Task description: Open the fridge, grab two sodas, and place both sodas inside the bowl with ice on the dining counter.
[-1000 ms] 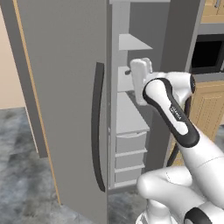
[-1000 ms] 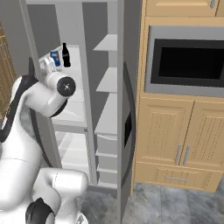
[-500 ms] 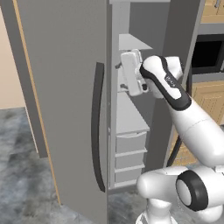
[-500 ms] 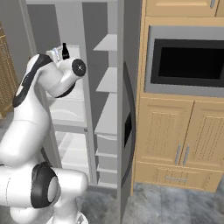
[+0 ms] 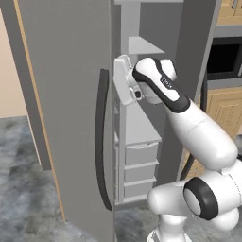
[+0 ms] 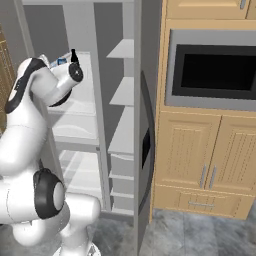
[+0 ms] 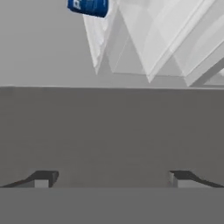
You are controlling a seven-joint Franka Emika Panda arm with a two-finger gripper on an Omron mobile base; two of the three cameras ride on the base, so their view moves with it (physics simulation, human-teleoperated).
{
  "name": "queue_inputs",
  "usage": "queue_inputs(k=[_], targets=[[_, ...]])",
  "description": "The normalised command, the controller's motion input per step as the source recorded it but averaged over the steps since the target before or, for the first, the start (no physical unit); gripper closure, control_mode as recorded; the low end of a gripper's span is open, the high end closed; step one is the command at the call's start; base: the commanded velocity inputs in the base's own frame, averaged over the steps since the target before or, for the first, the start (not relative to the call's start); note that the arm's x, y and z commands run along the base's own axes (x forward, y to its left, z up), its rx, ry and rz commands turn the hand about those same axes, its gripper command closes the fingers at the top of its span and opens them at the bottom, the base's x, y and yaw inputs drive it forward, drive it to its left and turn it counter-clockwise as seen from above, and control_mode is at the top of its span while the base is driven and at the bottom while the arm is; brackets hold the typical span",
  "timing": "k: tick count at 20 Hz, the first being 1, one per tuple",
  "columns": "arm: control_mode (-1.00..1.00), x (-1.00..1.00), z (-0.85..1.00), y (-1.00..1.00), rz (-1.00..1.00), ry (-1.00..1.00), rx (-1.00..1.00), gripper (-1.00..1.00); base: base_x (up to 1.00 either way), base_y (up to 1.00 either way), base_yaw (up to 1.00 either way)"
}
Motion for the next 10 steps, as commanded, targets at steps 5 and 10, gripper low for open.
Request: queue_inputs(k=[5,10], targets=[[-1.00,-0.46,-0.08,1.00,0.16,-0.04,-0.08,-1.00,0.00,0.00,0.00],[-1.00,-0.43,-0.09,1.00,0.17,-0.05,-0.09,-1.00,0.00,0.00,0.00]])
